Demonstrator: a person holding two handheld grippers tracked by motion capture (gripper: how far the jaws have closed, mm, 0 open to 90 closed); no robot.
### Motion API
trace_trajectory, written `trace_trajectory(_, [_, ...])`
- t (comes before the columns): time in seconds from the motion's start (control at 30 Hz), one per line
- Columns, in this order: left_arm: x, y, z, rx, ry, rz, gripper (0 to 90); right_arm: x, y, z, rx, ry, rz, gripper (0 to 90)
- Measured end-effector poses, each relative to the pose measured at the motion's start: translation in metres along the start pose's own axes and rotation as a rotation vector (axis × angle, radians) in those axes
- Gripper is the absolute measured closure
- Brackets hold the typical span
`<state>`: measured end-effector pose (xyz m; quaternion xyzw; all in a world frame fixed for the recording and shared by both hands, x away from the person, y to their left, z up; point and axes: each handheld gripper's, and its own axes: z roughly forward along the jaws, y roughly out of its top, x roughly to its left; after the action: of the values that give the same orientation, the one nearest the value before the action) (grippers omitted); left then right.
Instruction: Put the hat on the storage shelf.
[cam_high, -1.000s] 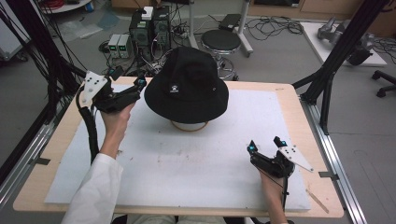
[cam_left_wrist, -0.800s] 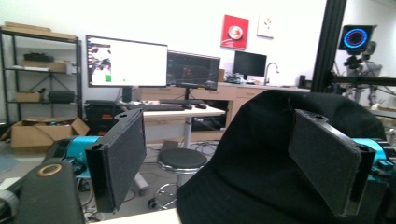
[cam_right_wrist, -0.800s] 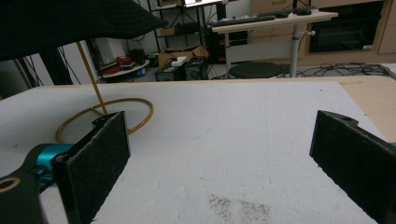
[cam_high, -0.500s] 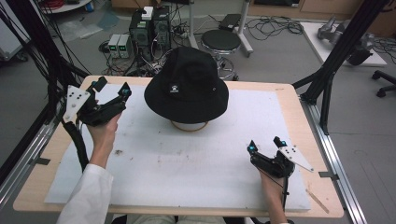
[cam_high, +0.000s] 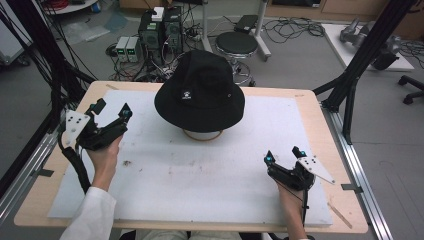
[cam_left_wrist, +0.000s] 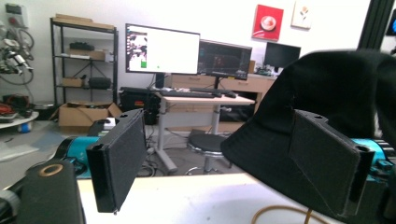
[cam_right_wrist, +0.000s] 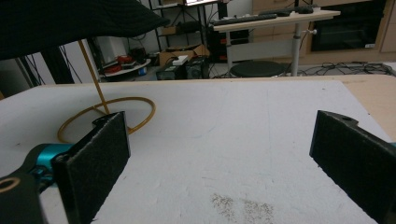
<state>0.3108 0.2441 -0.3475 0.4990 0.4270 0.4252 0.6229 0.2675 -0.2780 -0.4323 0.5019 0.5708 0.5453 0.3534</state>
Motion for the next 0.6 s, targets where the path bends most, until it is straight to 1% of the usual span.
trace_trajectory(0.03, [0.0, -0.002, -0.002, 0.003, 0.004, -0.004, 19.7, 0.0, 0.0, 0.0, -0.001, 0.001, -0.005, 4.1])
trace_trajectory(0.07, [0.001, -0.005, -0.003, 0.004, 0.007, -0.009, 19.7, 0.001, 0.0, 0.0, 0.006, 0.004, 0.005, 4.0])
trace_trajectory(0.13, [0.001, -0.008, -0.007, 0.015, 0.015, -0.007, 19.7, 0.001, 0.0, 0.0, 0.002, 0.004, 0.001, 4.0])
trace_trajectory(0.27, [0.002, -0.012, -0.015, 0.031, 0.015, 0.014, 19.6, 0.001, 0.0, 0.001, 0.004, 0.003, -0.005, 4.1])
trace_trajectory(0.47, [0.004, -0.016, -0.029, 0.026, 0.031, 0.012, 19.5, 0.001, 0.0, 0.001, 0.001, 0.002, -0.004, 4.1])
trace_trajectory(0.53, [0.006, -0.019, -0.032, 0.04, 0.037, 0.013, 19.6, 0.001, 0.0, 0.001, 0.003, 0.003, -0.007, 4.0])
trace_trajectory(0.6, [0.008, -0.025, -0.035, 0.051, 0.051, 0.014, 19.4, 0.002, 0.0, 0.001, 0.006, 0.008, 0.0, 4.1])
